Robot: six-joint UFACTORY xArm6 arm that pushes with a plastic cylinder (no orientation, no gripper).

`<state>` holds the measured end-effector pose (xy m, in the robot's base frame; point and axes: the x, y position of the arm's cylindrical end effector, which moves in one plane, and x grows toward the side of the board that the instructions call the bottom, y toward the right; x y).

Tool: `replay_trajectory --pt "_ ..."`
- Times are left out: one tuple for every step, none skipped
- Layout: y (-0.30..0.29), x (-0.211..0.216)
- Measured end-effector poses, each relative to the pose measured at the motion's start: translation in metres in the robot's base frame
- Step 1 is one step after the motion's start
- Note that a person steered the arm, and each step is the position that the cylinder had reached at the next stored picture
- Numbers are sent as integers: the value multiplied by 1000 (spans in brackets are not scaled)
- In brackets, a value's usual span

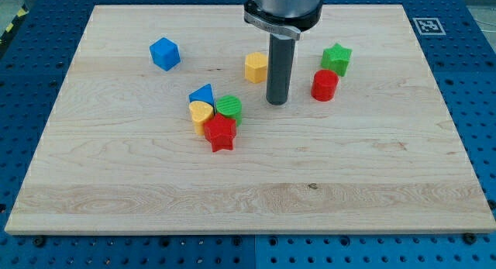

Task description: Go near the red circle

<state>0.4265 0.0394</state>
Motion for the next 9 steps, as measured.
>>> replay_trajectory --pt "0 0" --pt "5 4" --pt "41 11" --pt "57 24" --pt "71 52" --pt "99 49" --pt "99 26" --pt "94 21" --pt "94 21"
